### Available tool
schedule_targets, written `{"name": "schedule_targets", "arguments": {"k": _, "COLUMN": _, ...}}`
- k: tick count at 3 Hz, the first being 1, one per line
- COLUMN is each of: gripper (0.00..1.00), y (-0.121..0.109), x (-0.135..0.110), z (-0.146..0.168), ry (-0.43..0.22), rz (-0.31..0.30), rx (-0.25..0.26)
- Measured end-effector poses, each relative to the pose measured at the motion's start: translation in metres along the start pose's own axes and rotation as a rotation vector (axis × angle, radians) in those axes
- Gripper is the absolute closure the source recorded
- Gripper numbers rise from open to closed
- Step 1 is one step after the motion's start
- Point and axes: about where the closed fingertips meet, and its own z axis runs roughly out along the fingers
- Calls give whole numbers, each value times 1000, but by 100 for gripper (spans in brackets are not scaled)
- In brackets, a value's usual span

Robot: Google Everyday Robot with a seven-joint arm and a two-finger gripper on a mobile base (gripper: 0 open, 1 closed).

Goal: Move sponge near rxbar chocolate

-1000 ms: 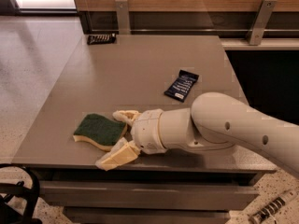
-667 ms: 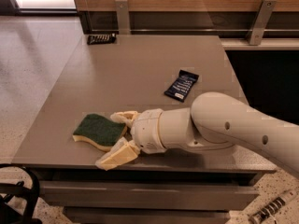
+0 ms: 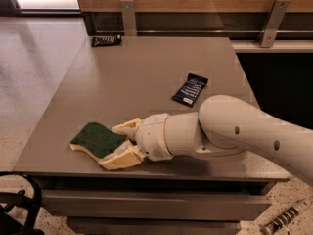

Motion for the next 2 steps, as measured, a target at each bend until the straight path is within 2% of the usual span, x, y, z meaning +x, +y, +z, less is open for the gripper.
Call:
{"name": "schedule_targets", "arguments": {"k": 1, "gripper": 100, "y": -7, "x": -10, "z": -13, "ry": 22, "rz": 7, "rx": 15}}
{"name": "schedule_targets", "arguments": {"k": 2, "gripper": 100, "y": -30, "x": -30, "z": -47, "ry": 43, "rz": 17, "rx": 66}}
